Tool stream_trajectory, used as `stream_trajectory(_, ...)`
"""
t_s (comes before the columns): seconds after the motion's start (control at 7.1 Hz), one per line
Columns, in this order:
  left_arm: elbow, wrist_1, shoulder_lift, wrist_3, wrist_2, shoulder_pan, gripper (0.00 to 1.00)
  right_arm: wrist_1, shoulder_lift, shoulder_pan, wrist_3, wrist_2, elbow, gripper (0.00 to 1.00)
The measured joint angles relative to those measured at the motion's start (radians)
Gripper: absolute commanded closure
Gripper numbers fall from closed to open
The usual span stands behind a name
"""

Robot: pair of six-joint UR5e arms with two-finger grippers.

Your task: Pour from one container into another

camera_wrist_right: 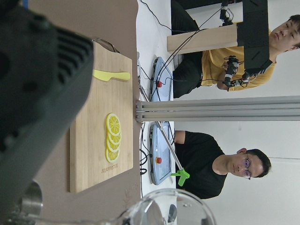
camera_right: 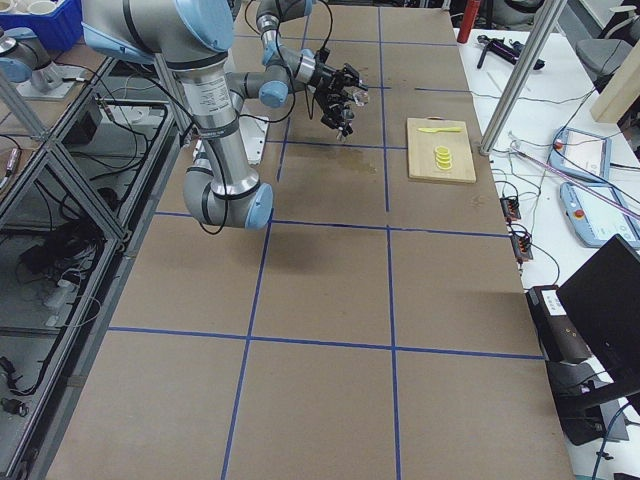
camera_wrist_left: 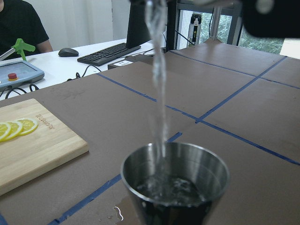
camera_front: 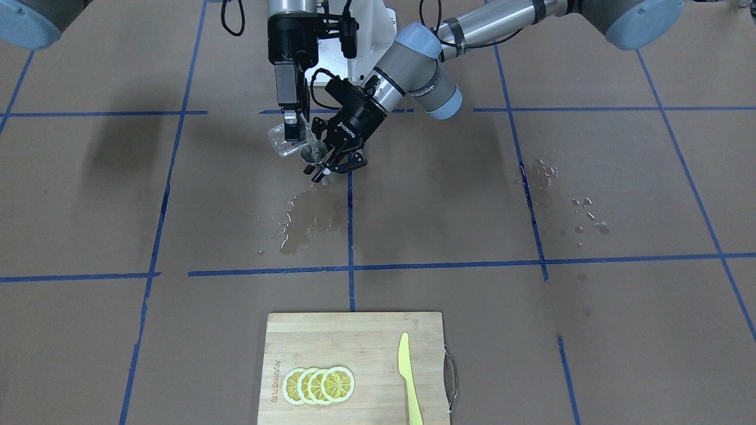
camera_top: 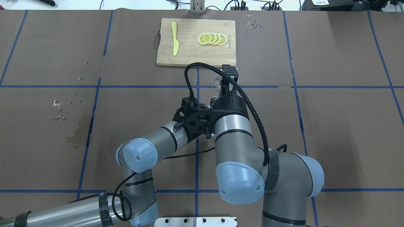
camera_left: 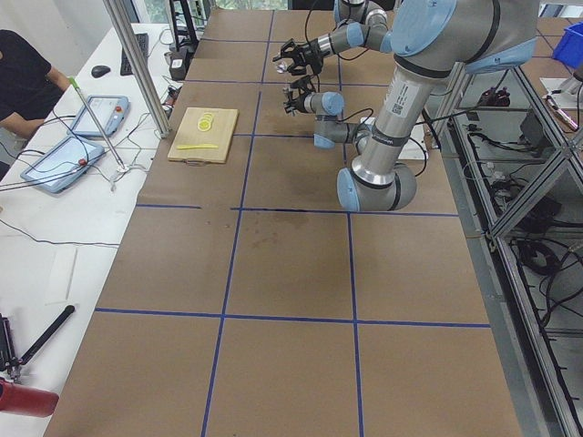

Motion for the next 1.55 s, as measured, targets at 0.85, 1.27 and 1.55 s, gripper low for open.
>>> stream_trajectory(0.85, -0.001, 0.0, 0.0, 0.0, 0.0, 0.0, 1.0, -0.001, 0.004, -0.013, -0.059, -0.02, 0.009, 1.0)
stream_trajectory(1.27, -0.005, -0.005, 0.0, -0.002, 0.0, -0.001, 1.0, 0.048, 0.002, -0.009, -0.003, -0.015, 0.015, 1.0)
stream_trajectory(1.55, -0.01, -0.016, 0.005, -0.004, 0.001, -0.003, 1.0, 0.063, -0.005, -0.004, 0.105, -0.005, 0.015, 1.0)
